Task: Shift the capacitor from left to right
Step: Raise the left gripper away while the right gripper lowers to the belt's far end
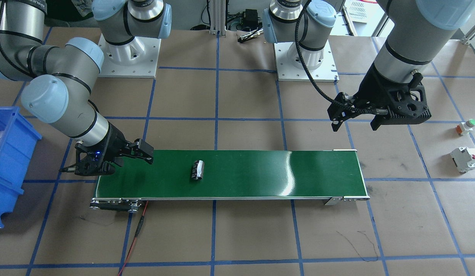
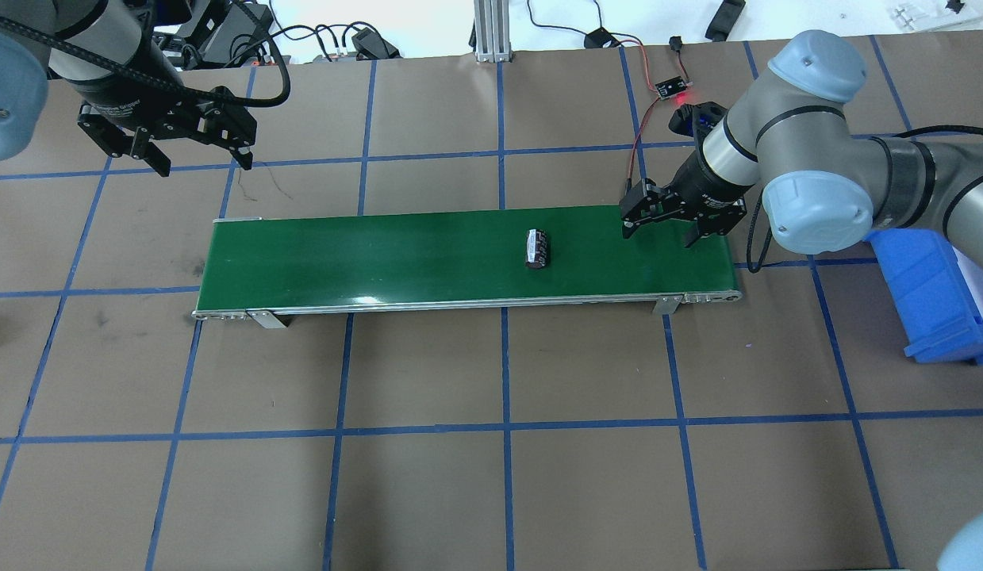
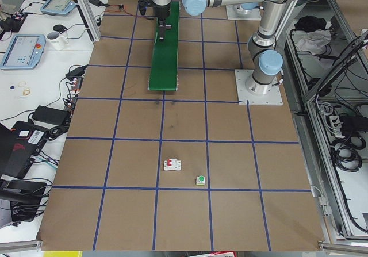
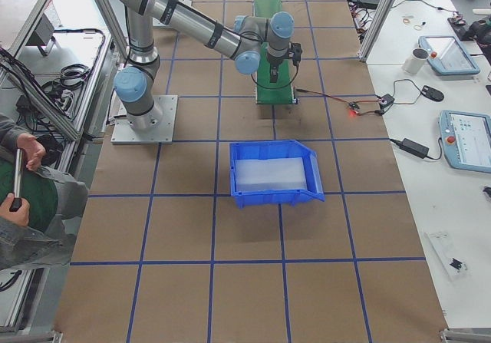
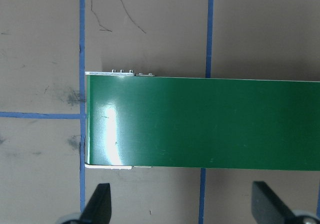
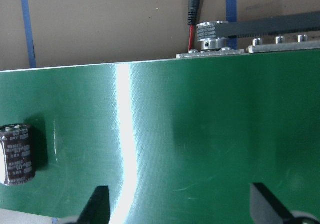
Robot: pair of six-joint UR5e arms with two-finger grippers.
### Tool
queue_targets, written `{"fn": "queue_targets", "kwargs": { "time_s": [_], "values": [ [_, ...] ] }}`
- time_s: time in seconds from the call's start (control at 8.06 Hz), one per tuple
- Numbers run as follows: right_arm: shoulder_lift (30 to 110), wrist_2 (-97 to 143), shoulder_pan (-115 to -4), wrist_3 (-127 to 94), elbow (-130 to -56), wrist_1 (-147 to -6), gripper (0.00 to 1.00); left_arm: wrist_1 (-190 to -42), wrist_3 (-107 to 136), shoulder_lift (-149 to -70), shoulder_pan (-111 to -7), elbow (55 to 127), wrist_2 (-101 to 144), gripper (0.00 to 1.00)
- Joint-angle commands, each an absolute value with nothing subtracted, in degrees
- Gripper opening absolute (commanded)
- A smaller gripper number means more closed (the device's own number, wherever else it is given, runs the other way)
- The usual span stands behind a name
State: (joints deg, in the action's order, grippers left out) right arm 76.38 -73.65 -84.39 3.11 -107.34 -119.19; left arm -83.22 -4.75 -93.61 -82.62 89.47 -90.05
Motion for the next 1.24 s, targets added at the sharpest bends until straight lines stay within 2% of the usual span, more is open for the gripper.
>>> {"fn": "queue_targets", "kwargs": {
  "time_s": [0.0, 1.12],
  "values": [
    [76.5, -74.4, -84.4, 3.1, -107.3, -119.1, 0.99, -83.3, -4.7, -93.6, -82.6, 89.5, -90.1, 1.00],
    [75.9, -75.0, -84.4, 2.9, -107.5, -118.8, 0.95, -83.2, -4.7, -93.6, -82.6, 89.4, -90.0, 1.00]
  ]
}}
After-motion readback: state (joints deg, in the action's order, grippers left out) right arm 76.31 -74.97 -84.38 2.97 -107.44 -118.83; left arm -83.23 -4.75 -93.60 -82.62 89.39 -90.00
